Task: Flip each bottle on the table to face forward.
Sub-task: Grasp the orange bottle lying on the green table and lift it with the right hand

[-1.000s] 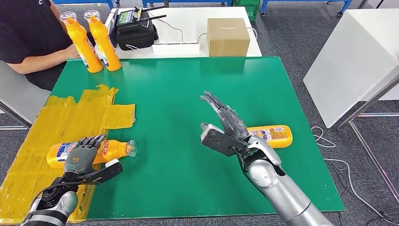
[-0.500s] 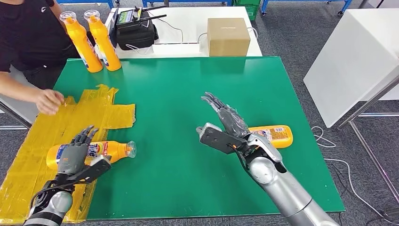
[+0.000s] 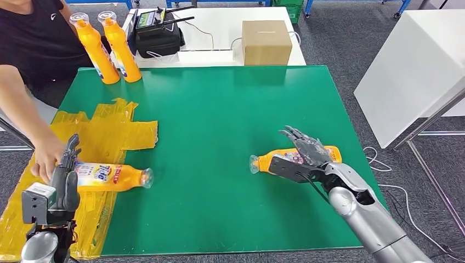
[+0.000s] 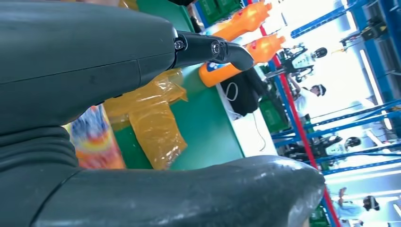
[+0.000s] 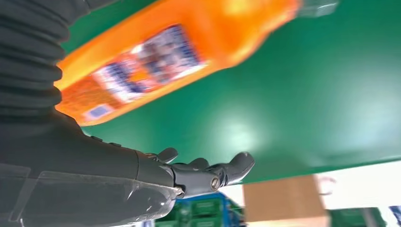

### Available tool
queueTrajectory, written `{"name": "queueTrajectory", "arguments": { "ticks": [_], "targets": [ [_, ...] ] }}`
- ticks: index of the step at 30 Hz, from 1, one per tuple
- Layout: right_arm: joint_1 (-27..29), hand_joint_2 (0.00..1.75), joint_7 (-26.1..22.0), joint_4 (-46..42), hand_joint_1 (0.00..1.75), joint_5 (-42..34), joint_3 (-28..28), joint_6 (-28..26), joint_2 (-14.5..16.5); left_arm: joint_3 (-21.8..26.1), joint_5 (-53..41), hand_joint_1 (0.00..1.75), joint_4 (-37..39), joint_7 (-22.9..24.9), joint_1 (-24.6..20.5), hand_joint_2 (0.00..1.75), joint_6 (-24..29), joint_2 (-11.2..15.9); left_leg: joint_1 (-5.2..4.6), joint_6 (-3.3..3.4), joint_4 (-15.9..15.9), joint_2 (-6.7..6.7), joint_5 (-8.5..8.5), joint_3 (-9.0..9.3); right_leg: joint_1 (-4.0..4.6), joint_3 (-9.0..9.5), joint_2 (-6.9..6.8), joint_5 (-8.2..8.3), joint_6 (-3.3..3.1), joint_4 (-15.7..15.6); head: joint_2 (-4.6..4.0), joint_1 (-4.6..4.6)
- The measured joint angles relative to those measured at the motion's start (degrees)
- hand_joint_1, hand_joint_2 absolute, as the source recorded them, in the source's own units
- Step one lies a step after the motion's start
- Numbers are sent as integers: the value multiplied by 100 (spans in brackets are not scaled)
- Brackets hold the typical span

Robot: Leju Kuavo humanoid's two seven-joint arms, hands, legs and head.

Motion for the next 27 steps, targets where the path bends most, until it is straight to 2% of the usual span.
{"name": "queueTrajectory", "arguments": {
  "ticks": [6,12,27],
  "targets": [
    [51,175,83,56,0,216,-150,251,-280,30,49,0,-230,4,58,0,-29,-121,5,-1,0,-1,1,3,2,2,-1,0,0,2,0,0],
    [34,175,98,225,0,444,-164,432,-396,32,139,0,-255,5,54,0,-28,-166,6,-1,0,1,1,3,3,2,0,1,0,3,0,-1],
    [-331,175,273,631,0,639,24,648,-226,25,192,0,-304,134,-147,0,-44,-232,6,-1,0,0,2,2,3,3,-1,1,0,3,0,-1]
  ]
}}
